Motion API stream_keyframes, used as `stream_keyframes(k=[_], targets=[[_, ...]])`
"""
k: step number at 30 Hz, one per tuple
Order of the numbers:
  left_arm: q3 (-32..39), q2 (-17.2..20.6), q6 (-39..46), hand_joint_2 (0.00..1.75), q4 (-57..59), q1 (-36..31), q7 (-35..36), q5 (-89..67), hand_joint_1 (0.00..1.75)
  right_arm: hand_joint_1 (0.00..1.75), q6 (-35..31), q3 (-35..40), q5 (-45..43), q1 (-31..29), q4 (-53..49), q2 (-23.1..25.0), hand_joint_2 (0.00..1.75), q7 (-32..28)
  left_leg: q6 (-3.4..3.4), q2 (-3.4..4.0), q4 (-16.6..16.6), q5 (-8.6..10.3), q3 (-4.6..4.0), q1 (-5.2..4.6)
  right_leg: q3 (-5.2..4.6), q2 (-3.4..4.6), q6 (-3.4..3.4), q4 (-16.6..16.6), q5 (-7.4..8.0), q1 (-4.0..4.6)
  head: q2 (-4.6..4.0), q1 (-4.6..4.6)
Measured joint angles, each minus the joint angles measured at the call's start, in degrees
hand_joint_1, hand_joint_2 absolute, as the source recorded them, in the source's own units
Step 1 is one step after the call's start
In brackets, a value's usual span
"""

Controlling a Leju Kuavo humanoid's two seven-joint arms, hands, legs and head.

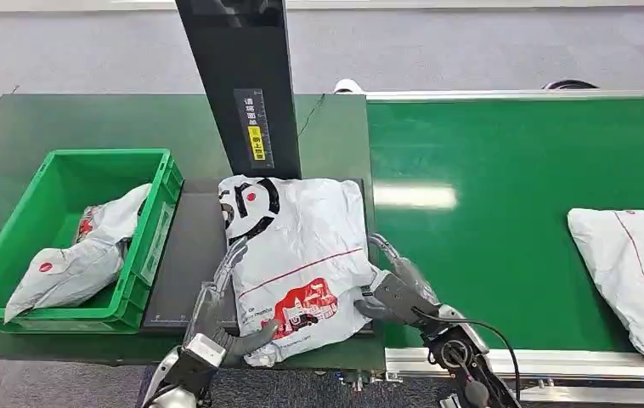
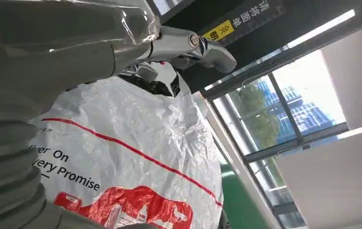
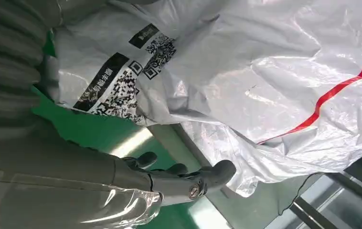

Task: Moved the parcel from conveyor to table for the left to box.

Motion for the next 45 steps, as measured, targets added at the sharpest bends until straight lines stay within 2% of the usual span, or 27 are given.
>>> stream_keyframes(k=[4,11,16,23,35,36,37,38,45], targets=[[-1.9,0.1,1.8,1.75,1.3,-1.4,3.7,-8.9,0.00,0.00,0.0,-0.4,-0.2,0.5,-0.5,0.0,1.75,-0.6,0.00,-0.01,0.0,0.00,0.00,0.00,-0.01,0.00,0.00,0.0,0.00,0.00,0.00,0.00],[-6.1,-0.4,1.0,1.75,6.9,-7.7,16.4,-25.3,0.00,0.00,0.2,-1.7,-2.2,2.8,-3.4,0.7,1.75,-4.3,0.00,-0.02,0.0,0.01,0.02,0.00,0.00,-0.01,0.00,0.0,0.01,0.00,0.00,0.02],[-5.1,-1.2,-1.2,1.75,12.5,-13.0,33.6,-34.6,0.00,0.00,0.2,-4.1,-4.7,6.0,-7.8,2.9,1.75,-6.3,0.00,0.03,0.0,0.00,0.02,0.01,0.01,0.05,-0.01,0.0,0.01,0.01,0.00,-0.02],[-1.6,-2.5,-5.5,1.75,18.5,-17.7,35.9,-40.3,0.00,0.00,2.0,-6.7,-7.4,6.9,-9.7,5.5,1.75,-7.0,0.00,0.02,0.0,0.01,0.10,0.00,0.12,0.04,-0.01,0.0,0.01,0.01,0.00,0.00],[0.0,-4.1,-8.3,1.75,24.1,-20.7,36.7,-42.9,0.02,0.00,2.0,-8.1,-7.7,7.0,-9.8,7.3,1.75,-7.0,0.01,0.01,0.0,0.02,0.71,0.00,0.78,0.02,-0.02,0.0,0.01,0.01,0.00,0.00],[0.0,-4.1,-8.3,1.75,24.2,-20.8,36.7,-42.9,1.36,0.00,2.0,-8.1,-7.8,7.0,-9.8,7.3,1.75,-7.0,0.01,0.01,0.0,0.03,0.73,0.00,0.81,0.02,-0.02,0.0,0.01,0.01,0.00,0.02],[0.0,-4.2,-8.3,1.75,24.4,-20.9,36.7,-42.9,1.66,0.00,2.0,-8.1,-7.9,7.0,-9.8,7.3,1.75,-7.0,0.01,0.01,0.0,0.04,0.76,0.00,0.84,0.02,-0.02,0.0,0.02,0.01,0.00,0.00],[0.2,-4.2,-8.3,1.75,24.5,-20.9,36.7,-42.9,1.75,0.00,2.0,-8.2,-7.9,7.0,-9.8,7.3,1.75,-7.0,0.01,0.01,0.0,0.04,0.80,0.00,0.87,0.02,-0.02,0.0,0.02,0.01,0.00,0.02],[1.6,-4.5,-6.8,1.75,23.8,-20.1,34.0,-41.7,1.75,0.00,2.0,-8.7,-7.9,8.3,-10.9,7.4,1.75,-7.0,0.01,0.01,0.0,0.04,0.85,0.00,0.90,0.02,-0.02,0.0,0.03,0.01,0.00,0.00]])
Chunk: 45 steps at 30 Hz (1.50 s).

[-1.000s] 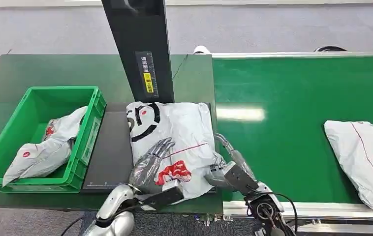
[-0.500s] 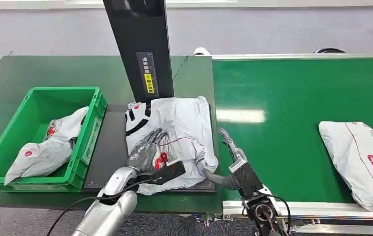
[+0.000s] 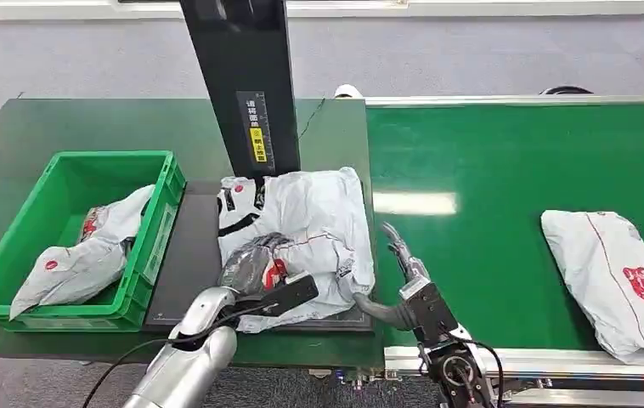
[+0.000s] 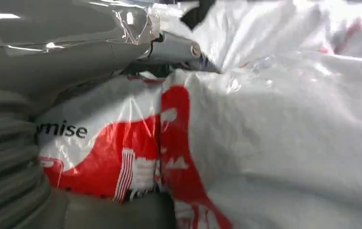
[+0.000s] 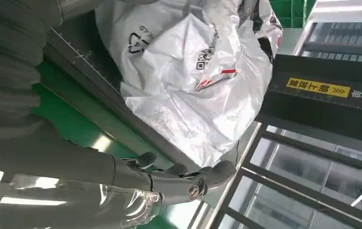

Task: Moved the parcel from conveyor to table for the left to box.

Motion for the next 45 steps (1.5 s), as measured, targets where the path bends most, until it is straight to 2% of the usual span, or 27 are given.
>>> stream_keyframes(k=[17,25,30,33,37,45], targets=[[2.4,1.6,20.2,1.75,-12.2,5.5,-18.2,12.9,1.75,0.00,0.4,-1.1,-2.2,1.8,-2.9,0.2,1.75,-0.4,-0.01,0.01,0.0,-0.02,-0.71,0.00,-0.77,0.01,0.00,0.0,-0.01,0.00,0.00,0.00],[2.4,2.5,33.0,1.75,-19.0,7.5,-26.0,18.0,1.75,0.00,0.2,-1.2,-4.1,1.9,-3.0,0.0,1.75,-1.1,-0.01,0.01,0.0,-0.02,-0.78,0.00,-0.84,0.01,0.00,0.0,-0.01,0.00,0.00,0.00],[2.6,3.0,36.0,1.75,-21.8,8.2,-29.2,19.5,1.75,0.00,0.1,-1.2,-4.4,1.9,-3.0,0.0,1.75,-1.1,-0.01,0.02,0.0,-0.02,-0.79,0.00,-0.85,0.02,0.00,0.0,-0.01,0.00,0.00,0.00],[4.2,2.7,36.4,1.75,-24.5,9.2,-34.6,20.2,1.75,0.00,-0.2,-1.2,-4.7,1.8,-3.0,-0.1,1.75,-1.2,-0.01,0.01,0.0,-0.02,-0.79,0.00,-0.85,0.02,0.00,0.0,-0.01,0.00,0.00,0.00],[8.5,0.4,36.4,1.75,-28.9,10.7,-41.8,20.6,1.75,0.00,-0.8,-1.2,-4.9,1.8,-3.0,-0.2,1.75,-1.3,-0.02,0.02,0.0,-0.02,-0.81,0.00,-0.86,0.01,0.00,0.0,-0.01,0.00,0.00,0.02],[13.3,-1.9,36.4,1.75,-33.8,12.3,-42.8,20.3,1.75,0.00,-1.0,-1.3,-5.1,1.8,-3.0,-0.2,1.75,-1.3,-0.01,0.02,0.0,-0.02,-0.81,0.01,-0.87,0.02,0.00,0.0,-0.01,0.00,0.00,0.00]])
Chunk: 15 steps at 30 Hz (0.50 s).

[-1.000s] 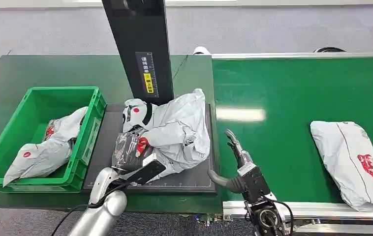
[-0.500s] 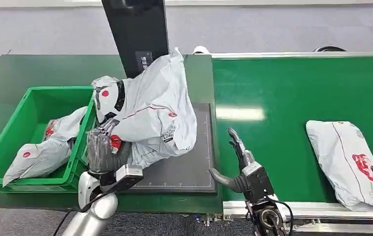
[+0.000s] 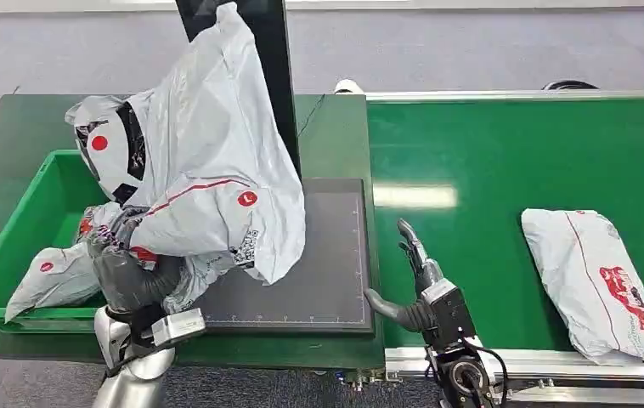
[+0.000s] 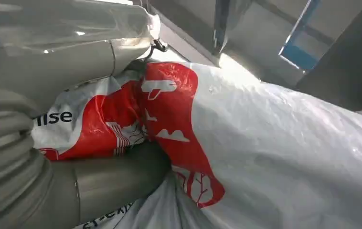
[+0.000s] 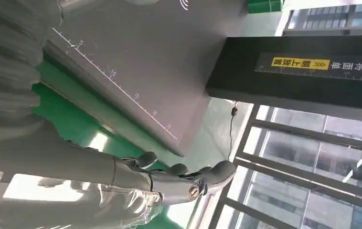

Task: Moved the parcel from conveyor to table for the left to box.

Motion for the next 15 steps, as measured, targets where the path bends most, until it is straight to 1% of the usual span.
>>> stream_keyframes(k=[3,5,8,10,12,15], targets=[[2.5,-1.0,0.0,1.75,-2.2,0.0,-0.1,-3.4,1.75,0.00,-0.3,0.0,0.0,0.4,0.0,0.0,1.75,0.0,0.00,0.00,0.0,0.00,0.00,0.00,0.00,0.00,0.00,0.0,0.00,0.00,0.00,0.00],[5.8,-1.5,0.0,1.75,-2.3,-0.5,2.5,-8.7,1.75,0.00,-0.8,-0.1,0.1,1.4,-0.5,0.0,1.75,0.0,0.00,-0.02,0.0,0.00,0.00,0.00,-0.02,-0.02,0.00,0.0,-0.01,0.00,0.00,0.00],[10.1,-0.8,0.0,1.75,0.3,-2.6,12.5,-14.1,1.75,0.00,-1.1,-0.7,0.6,3.1,-2.3,0.0,1.75,0.0,-0.01,0.03,0.0,-0.01,0.01,0.00,-0.03,0.02,-0.01,0.0,-0.01,0.00,0.00,0.00],[11.7,1.1,0.0,1.75,3.8,-4.7,20.6,-17.2,1.75,0.00,-1.1,-1.3,1.1,4.1,-3.4,0.0,1.75,0.3,-0.01,0.02,0.0,0.00,0.02,0.02,-0.03,0.02,-0.01,0.0,-0.01,0.02,0.00,0.02],[12.6,3.8,-0.6,1.75,8.3,-7.1,28.3,-20.7,1.75,0.00,-0.7,-1.7,1.7,4.4,-4.1,0.0,1.75,0.7,-0.02,0.04,0.0,0.02,0.02,0.03,-0.03,0.03,-0.02,0.0,0.00,0.05,0.00,0.00],[14.3,6.8,-3.4,1.75,14.7,-10.6,36.4,-25.7,1.75,0.00,0.1,-2.6,2.5,4.5,-4.7,0.0,1.75,1.4,-0.01,0.08,0.0,0.04,0.04,0.03,0.00,0.08,-0.02,0.0,0.01,0.05,0.00,0.02]])
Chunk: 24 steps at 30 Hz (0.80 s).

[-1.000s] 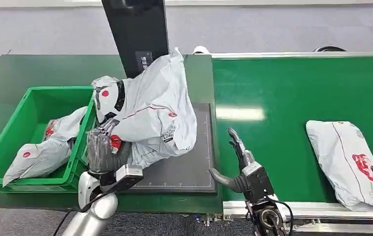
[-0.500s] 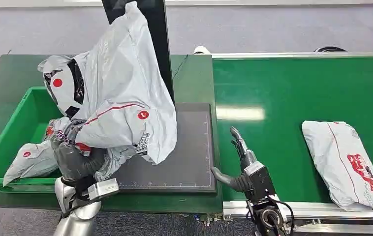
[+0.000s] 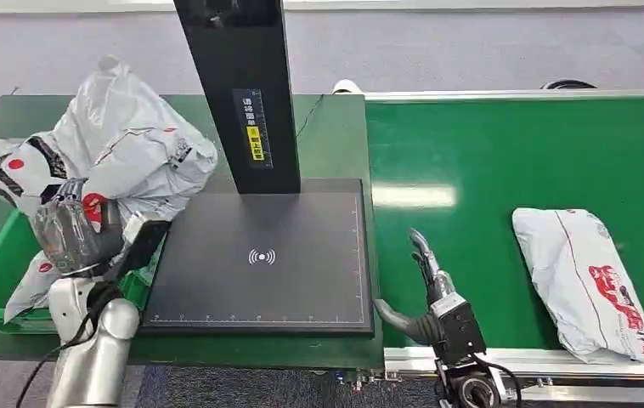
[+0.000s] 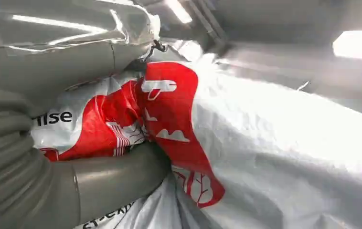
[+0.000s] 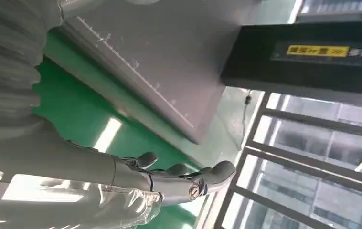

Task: Moved the parcel from conveyor to table for the left to box.

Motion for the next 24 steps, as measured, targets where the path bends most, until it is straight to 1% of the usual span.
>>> stream_keyframes(k=[3,5,9,16,19,24], targets=[[1.7,3.3,-5.4,1.75,7.6,-3.2,6.8,-4.1,1.75,0.00,0.8,-0.4,1.0,0.0,-0.2,0.0,1.75,0.5,0.00,0.01,0.0,0.00,0.00,-0.01,0.00,0.01,0.00,0.0,0.00,-0.01,0.00,0.02],[2.6,4.9,-8.4,1.75,12.1,-4.7,8.9,-5.6,1.75,0.00,1.1,-0.7,1.6,0.0,-0.2,0.1,1.75,0.5,-0.01,0.03,0.0,-0.01,0.00,-0.01,-0.01,0.04,0.00,0.0,0.00,-0.01,0.00,-0.02],[4.2,6.9,-11.3,1.75,17.7,-6.4,10.7,-7.0,1.75,0.00,1.5,-1.2,2.4,0.1,-0.2,0.2,1.75,0.5,-0.03,0.02,0.0,-0.05,0.00,-0.01,0.00,0.04,0.00,0.0,-0.01,-0.02,0.00,0.00],[6.8,9.7,-16.4,1.75,21.4,-8.3,14.0,-8.4,1.75,0.00,2.3,-1.2,3.3,0.1,-0.2,0.7,1.75,0.7,-0.05,0.16,0.0,-0.05,0.11,0.02,0.07,0.17,-0.05,0.0,0.01,0.03,0.00,-0.02],[8.4,11.1,-17.0,1.75,23.0,-9.0,14.7,-8.4,1.75,0.00,2.3,-1.2,3.3,0.0,-0.2,0.9,1.75,0.8,-0.05,0.37,0.0,-0.05,0.19,0.06,0.06,0.37,-0.12,0.0,0.06,0.09,0.00,-0.02],[9.7,11.9,-17.0,1.75,24.4,-9.5,14.7,-8.3,1.75,0.00,2.3,-1.2,3.3,0.0,-0.1,1.0,1.75,0.8,-0.05,0.40,0.0,-0.05,0.20,0.07,0.06,0.40,-0.12,0.0,0.06,0.09,0.00,0.00]])
